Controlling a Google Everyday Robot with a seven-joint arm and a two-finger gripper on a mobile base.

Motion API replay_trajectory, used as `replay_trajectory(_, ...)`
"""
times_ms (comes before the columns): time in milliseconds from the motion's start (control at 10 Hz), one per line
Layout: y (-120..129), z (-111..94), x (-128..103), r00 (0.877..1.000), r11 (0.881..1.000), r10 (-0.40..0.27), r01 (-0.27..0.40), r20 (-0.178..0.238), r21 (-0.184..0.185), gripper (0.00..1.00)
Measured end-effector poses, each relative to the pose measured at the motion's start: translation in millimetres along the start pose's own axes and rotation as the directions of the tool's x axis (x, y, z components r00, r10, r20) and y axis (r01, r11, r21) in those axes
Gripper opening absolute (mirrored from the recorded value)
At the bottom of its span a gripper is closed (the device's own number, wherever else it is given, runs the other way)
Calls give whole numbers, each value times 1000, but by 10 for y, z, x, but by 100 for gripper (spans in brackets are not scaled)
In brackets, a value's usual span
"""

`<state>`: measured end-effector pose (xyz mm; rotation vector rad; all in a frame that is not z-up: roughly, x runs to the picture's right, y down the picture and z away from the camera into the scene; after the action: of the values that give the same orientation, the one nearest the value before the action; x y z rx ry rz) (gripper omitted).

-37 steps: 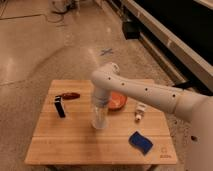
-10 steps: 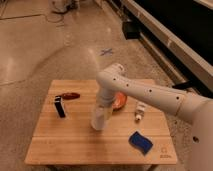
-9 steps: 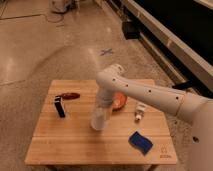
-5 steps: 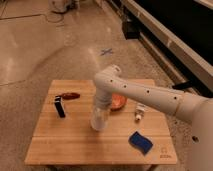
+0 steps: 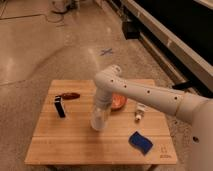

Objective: Place the ceramic cup over the eraser

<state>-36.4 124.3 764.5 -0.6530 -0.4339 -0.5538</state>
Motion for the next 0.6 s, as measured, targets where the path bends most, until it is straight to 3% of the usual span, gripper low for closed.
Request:
replay_trajectory(300,-1,1,4,1000,1000,0,0,-2,1,65)
replay_trajectory(600,-55,-42,128,1000,1000,11,-10,-14,28,65)
